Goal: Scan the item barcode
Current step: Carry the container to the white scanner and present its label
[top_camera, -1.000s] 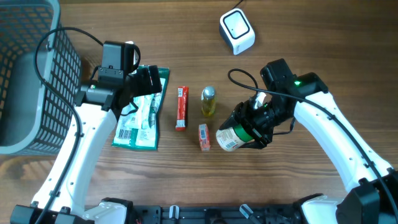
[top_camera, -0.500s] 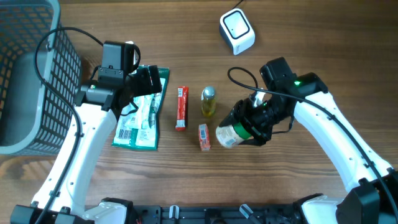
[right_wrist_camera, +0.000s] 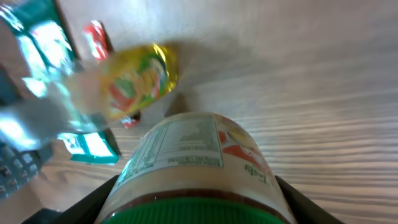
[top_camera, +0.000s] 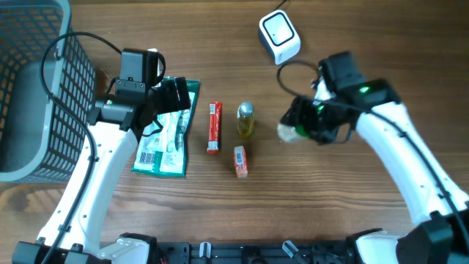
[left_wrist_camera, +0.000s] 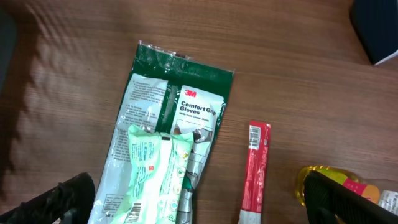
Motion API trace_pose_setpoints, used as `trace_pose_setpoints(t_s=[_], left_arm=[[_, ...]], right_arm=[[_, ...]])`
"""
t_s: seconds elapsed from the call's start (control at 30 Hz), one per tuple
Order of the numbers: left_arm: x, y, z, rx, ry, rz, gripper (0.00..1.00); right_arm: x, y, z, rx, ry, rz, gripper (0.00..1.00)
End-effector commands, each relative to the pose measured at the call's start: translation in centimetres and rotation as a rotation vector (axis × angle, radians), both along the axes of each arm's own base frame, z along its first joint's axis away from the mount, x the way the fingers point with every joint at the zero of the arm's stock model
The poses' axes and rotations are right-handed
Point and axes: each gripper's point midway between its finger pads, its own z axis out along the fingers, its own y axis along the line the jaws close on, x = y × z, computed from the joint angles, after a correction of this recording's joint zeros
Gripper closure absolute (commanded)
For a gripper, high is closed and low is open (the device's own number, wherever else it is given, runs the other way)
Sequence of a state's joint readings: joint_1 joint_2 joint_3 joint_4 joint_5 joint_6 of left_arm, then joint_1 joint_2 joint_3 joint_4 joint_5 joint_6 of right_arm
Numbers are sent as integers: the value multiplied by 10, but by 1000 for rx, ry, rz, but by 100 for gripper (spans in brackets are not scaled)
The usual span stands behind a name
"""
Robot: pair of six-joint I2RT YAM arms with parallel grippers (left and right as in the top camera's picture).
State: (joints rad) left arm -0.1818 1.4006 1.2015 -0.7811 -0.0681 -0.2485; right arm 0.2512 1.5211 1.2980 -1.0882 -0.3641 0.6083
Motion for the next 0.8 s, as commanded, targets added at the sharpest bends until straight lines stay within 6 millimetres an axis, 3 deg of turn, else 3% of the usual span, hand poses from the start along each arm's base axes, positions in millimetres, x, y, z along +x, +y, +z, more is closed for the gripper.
trace_pose_setpoints(t_s=[0.0, 0.03, 0.1, 0.23, 0.4, 0.53, 0.77], left_arm=[[1, 1, 1, -6, -3, 2, 0], [1, 1, 1, -6, -2, 2, 0], [1, 1, 1, -6, -2, 2, 0], [1, 1, 1, -6, -3, 2, 0], [1, 1, 1, -6, -3, 2, 0], [1, 1, 1, -6, -2, 2, 0], [1, 1, 1, -6, -3, 2, 0]], right_arm=[[37, -18, 74, -44, -226, 87, 87], [45, -28, 98, -82, -257, 95, 89], [55, -34, 114, -126, -284, 105, 88], [88, -32, 119, -159, -364, 139, 82], [145, -30, 96, -214, -448, 121, 85], [197, -18, 71, -270, -584, 269, 91], [262, 0, 31, -292, -728, 318, 96]])
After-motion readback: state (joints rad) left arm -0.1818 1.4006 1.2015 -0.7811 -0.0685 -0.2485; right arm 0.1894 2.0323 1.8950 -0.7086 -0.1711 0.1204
